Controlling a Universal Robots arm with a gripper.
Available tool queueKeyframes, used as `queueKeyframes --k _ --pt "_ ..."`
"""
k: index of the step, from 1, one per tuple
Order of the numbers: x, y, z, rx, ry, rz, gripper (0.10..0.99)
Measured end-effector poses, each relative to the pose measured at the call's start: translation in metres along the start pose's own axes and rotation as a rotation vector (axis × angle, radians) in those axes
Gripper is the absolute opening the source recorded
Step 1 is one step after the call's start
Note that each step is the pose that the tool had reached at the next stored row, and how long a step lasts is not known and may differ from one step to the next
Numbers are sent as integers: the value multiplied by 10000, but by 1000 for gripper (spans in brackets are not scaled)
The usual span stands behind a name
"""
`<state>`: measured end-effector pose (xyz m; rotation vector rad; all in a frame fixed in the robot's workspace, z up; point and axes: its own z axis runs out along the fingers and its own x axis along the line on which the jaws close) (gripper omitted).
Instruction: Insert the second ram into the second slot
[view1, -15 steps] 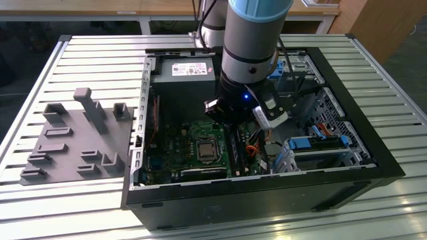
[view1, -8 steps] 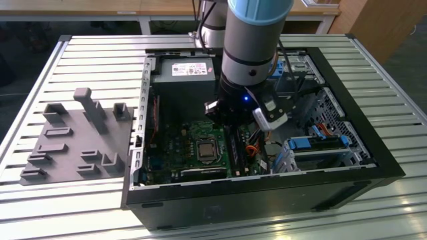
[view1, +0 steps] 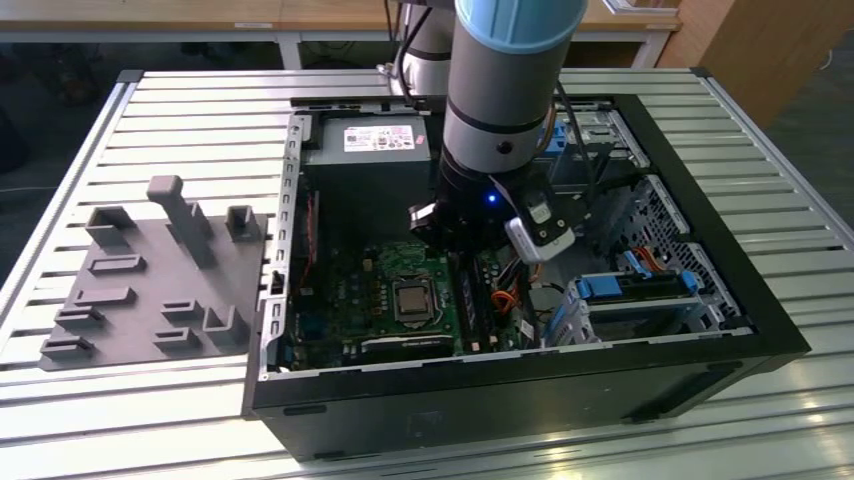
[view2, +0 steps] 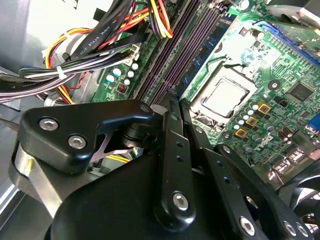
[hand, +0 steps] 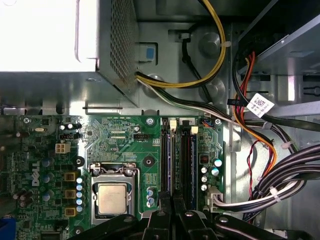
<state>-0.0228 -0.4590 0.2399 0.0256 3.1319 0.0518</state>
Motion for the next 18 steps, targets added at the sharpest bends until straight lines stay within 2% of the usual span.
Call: queueKeyframes --k 18 --pt "-16 -2 61 -1 0 0 133"
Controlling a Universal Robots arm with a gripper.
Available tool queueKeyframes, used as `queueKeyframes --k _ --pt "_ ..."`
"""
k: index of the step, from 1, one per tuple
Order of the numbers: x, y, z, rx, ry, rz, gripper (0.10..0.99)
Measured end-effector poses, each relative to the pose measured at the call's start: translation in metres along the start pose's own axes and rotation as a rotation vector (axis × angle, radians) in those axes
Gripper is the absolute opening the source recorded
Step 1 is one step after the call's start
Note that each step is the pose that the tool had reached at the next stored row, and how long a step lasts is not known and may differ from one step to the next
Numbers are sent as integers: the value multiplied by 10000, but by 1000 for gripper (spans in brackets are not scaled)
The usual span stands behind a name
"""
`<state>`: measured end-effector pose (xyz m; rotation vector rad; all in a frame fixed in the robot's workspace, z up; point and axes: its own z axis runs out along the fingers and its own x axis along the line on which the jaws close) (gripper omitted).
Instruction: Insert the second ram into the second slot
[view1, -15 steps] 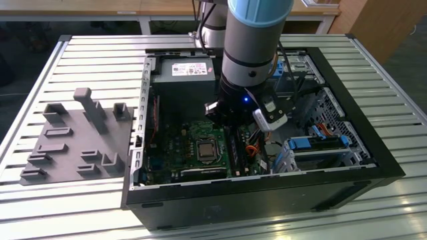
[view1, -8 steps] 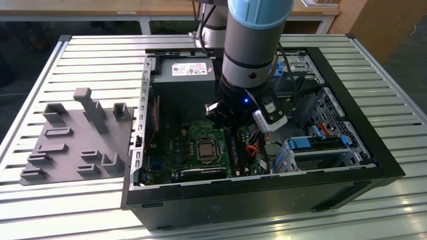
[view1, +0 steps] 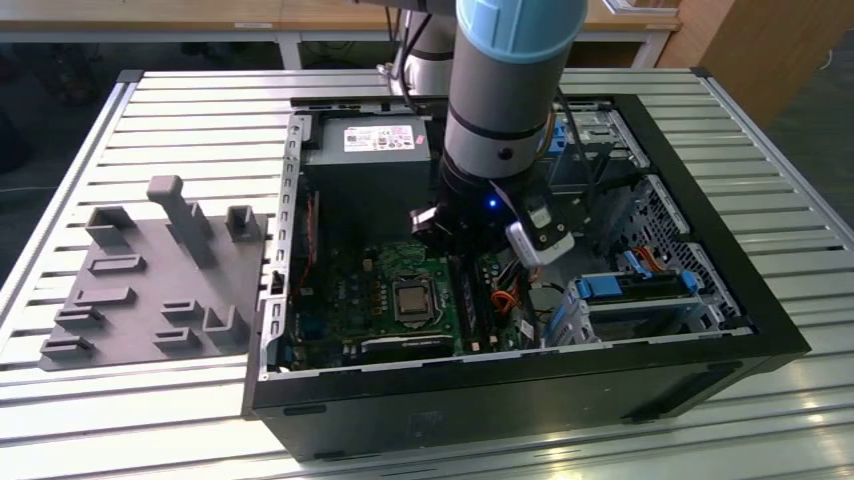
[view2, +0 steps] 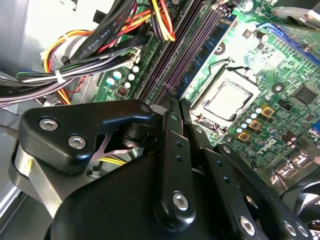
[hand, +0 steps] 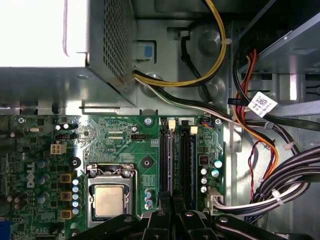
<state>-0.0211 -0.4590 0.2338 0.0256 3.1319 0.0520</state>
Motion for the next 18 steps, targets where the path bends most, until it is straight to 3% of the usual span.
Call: queueKeyframes --k 18 --pt "-15 -22 64 4 1 1 133"
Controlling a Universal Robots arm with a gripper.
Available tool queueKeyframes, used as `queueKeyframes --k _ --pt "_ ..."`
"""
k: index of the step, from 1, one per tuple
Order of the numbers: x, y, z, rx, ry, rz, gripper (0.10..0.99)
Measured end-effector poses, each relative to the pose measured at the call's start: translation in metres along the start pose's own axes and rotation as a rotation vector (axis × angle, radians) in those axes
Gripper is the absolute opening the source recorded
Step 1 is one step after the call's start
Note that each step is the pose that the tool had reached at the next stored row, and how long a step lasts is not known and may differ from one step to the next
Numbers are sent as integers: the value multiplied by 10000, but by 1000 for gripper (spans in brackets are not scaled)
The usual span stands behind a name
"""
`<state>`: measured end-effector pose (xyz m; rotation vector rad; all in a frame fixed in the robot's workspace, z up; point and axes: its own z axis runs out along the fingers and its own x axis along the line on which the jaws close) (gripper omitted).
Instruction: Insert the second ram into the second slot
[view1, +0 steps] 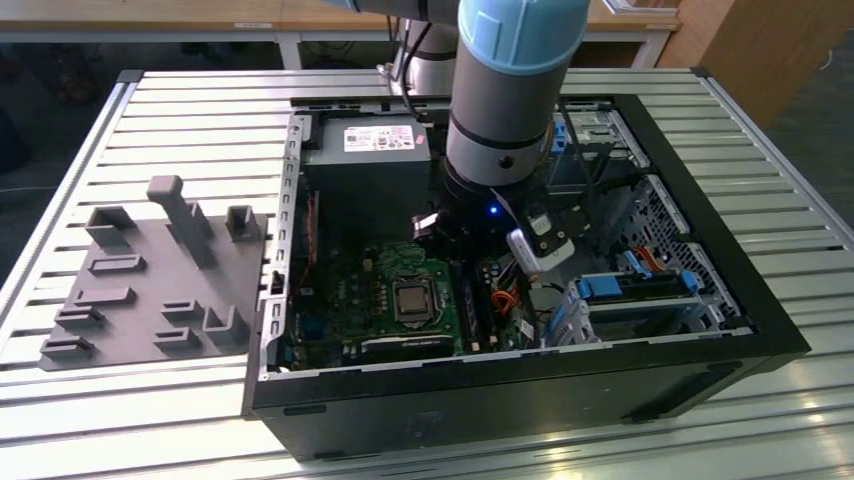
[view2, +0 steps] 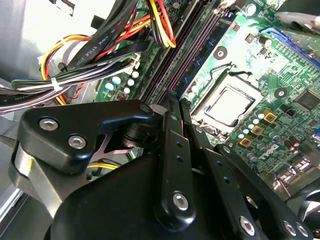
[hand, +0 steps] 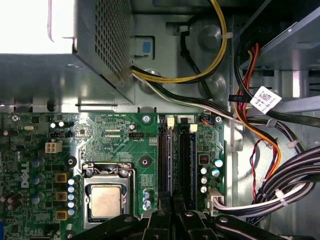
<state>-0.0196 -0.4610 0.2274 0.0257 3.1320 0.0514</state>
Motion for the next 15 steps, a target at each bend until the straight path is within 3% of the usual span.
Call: queueKeyframes --k 15 --pt "-8 -1 37 -1 1 0 133"
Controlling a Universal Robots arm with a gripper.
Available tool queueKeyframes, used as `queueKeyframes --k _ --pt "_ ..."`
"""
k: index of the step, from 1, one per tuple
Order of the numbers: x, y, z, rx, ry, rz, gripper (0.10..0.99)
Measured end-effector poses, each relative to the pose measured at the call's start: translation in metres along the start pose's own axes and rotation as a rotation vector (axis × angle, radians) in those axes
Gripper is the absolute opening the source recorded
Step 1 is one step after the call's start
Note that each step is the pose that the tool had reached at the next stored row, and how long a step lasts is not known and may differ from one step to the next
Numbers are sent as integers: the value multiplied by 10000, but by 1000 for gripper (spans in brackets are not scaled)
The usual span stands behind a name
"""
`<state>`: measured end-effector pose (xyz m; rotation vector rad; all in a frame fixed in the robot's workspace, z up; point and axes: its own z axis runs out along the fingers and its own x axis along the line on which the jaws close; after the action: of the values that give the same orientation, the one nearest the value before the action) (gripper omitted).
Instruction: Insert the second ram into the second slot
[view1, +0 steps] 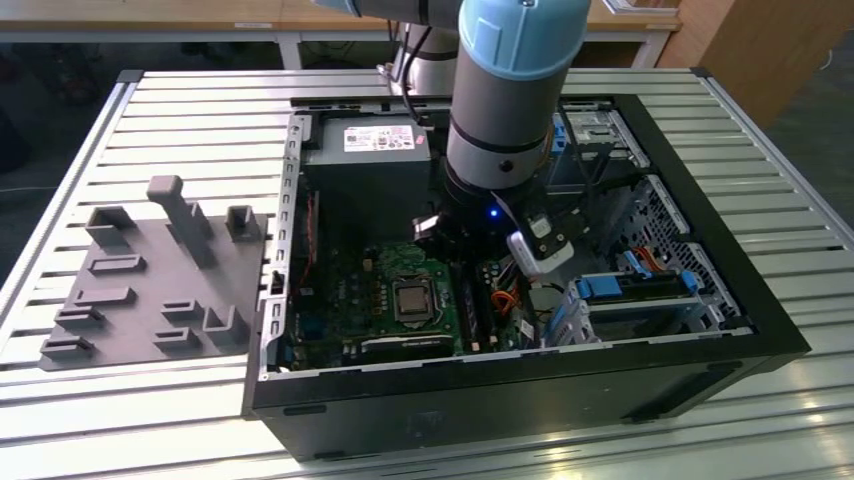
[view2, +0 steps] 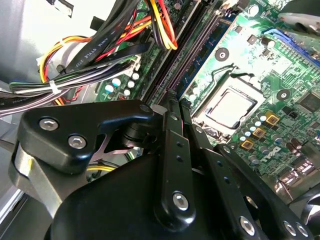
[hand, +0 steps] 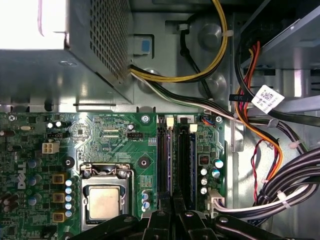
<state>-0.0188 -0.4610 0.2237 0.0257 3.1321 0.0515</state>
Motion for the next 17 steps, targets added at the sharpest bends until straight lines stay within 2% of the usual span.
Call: queueKeyframes --k 17 --pt "-1 -23 23 7 1 0 133"
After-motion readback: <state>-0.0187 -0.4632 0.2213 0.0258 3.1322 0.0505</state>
